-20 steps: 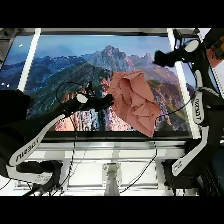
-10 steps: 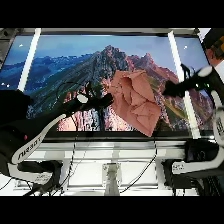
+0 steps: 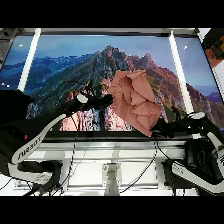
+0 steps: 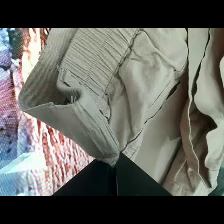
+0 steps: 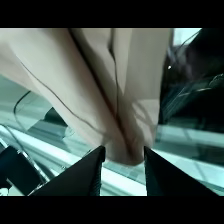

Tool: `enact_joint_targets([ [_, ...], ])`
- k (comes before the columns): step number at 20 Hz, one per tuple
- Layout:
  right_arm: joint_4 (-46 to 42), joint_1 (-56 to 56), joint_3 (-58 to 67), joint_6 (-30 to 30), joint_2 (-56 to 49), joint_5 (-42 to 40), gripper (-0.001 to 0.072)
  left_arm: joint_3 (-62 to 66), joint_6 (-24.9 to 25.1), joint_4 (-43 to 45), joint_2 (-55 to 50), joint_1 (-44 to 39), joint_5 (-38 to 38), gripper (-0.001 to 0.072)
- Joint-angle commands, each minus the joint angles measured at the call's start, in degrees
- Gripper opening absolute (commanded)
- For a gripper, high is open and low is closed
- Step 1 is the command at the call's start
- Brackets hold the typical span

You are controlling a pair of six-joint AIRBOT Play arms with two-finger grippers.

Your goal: Fold the clothes and pants, and hang the long-sleeved shirts on hangers.

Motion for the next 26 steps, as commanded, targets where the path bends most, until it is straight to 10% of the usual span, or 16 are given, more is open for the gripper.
enact_joint_targets([
  [1, 1.97, -0.04, -3.85, -4.74, 0.90, 0.70, 0.0286, 0.04, 0.37, 0.02, -0.02, -0.04, -0.04, 0.0010],
  [20, -1.81, -0.02, 0.20, -4.76, -1.42, 0.22, 0.0367, 0.02, 0.37, 0.02, -0.02, -0.04, -1.49, 0.0011],
  [26, 1.20, -0.02, 0.20, -5.01, -3.15, -3.67, 0.0228, 0.02, 0.37, 0.02, -0.04, -0.04, -1.44, 0.0011],
])
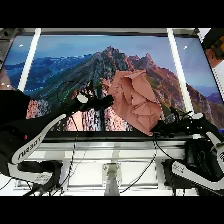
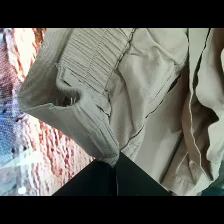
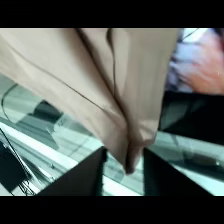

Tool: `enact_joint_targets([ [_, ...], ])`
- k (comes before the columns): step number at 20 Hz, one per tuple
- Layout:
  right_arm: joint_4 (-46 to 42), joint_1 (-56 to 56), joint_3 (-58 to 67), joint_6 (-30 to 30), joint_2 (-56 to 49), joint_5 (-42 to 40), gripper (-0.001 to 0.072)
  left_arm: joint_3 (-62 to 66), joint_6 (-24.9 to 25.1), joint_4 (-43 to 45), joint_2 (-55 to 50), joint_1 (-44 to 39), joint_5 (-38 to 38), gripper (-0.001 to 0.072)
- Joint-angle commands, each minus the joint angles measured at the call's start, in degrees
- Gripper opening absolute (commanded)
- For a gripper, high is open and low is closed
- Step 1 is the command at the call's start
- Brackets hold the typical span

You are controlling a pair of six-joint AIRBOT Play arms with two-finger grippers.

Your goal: Fold the clothes and pants, and hang the long-sleeved shirts on hangers.

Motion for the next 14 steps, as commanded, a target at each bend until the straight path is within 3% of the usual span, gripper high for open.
enact_joint_targets([
  [1, 1.22, 0.00, -0.04, -0.13, -0.81, -1.79, 0.0135, 0.02, 0.00, 0.02, -0.04, 0.02, 0.26, 0.0011],
  [2, 1.25, 0.00, -0.02, -0.15, -0.81, -1.88, 0.0010, 0.02, 0.00, 0.00, -0.04, 0.02, 0.28, 0.0011],
  [5, 5.66, -0.02, 0.09, -1.16, -0.76, -0.33, 0.0008, 0.02, 1.07, 0.04, -0.04, 0.02, 0.70, 0.0012],
  [7, 15.39, -0.02, 1.03, -4.90, -0.33, 5.57, 0.0007, 0.24, 6.60, 0.02, 0.50, 1.03, 2.91, 0.0011],
  [9, 27.10, -0.02, 3.26, -5.22, 1.25, 8.76, 0.0007, 1.42, 8.20, 0.04, 2.54, 3.15, 3.30, 0.0009],
  [12, 36.13, 0.55, 9.35, -3.85, 1.77, 4.44, 0.0006, 7.30, 13.90, 0.04, 6.47, 4.74, 5.86, 0.0008],
  [14, 40.79, 3.02, 14.27, -3.78, 1.77, -2.38, 0.0006, 14.51, 14.95, 0.04, 7.65, 4.72, 6.69, 0.0009],
])
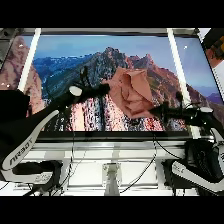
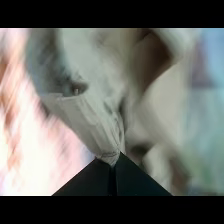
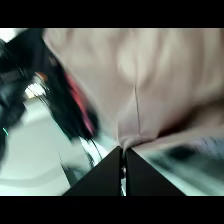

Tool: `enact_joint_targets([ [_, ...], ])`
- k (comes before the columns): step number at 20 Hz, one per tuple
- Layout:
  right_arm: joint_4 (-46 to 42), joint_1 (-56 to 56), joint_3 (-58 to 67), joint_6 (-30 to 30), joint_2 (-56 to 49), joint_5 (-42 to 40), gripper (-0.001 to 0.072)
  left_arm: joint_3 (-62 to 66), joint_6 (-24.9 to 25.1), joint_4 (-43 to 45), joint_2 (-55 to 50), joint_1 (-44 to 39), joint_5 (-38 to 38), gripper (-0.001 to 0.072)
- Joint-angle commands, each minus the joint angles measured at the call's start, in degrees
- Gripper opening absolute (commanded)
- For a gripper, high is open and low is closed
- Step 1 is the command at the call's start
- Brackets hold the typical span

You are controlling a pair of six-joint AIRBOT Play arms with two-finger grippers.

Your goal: Fold the clothes and pants, and hang the long-sleeved shirts on hangers.

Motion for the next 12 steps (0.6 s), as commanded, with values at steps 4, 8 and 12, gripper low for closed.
enact_joint_targets([
  [4, 15.82, 9.70, 18.29, 0.26, 0.35, -20.50, 0.0007, 22.29, 5.51, 0.04, 2.25, 0.76, 3.76, 0.0008],
  [8, 13.42, 16.46, 28.81, 0.37, 0.33, -31.58, 0.0007, 28.63, 5.51, 0.07, 2.25, 0.76, 3.89, 0.0009],
  [12, 9.16, 19.61, 33.05, 0.92, -0.55, -46.73, 0.0007, 28.63, 5.49, 4.52, -0.24, 0.96, 6.27, 0.0009],
])
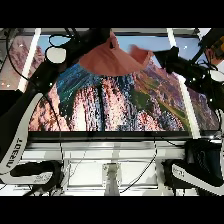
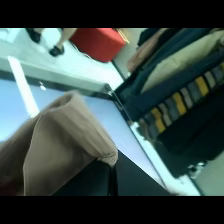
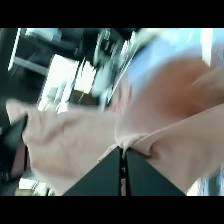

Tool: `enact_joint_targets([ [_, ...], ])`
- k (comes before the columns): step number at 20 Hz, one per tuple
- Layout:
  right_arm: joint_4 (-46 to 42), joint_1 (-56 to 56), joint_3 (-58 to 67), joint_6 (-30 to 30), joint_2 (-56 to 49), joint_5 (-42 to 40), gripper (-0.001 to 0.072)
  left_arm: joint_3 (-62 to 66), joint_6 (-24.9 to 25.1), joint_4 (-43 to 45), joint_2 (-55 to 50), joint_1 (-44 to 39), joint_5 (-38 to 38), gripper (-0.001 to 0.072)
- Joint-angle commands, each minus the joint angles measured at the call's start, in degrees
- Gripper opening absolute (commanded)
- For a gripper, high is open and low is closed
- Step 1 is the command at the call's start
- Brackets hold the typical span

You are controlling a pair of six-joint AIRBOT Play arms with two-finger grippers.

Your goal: Fold the clothes and pants, and hang the long-sleeved shirts on hangers.

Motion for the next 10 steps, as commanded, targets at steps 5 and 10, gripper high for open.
enact_joint_targets([
  [5, -3.06, 4.07, 13.94, -2.62, -10.36, -20.09, 0.0005, 5.40, 0.22, 2.19, -6.84, 1.79, 4.48, 0.0008],
  [10, -5.60, 3.67, 30.77, -4.44, -20.24, -24.09, 0.0006, 16.94, -0.44, 1.97, -13.25, 5.55, -5.16, 0.0008],
])
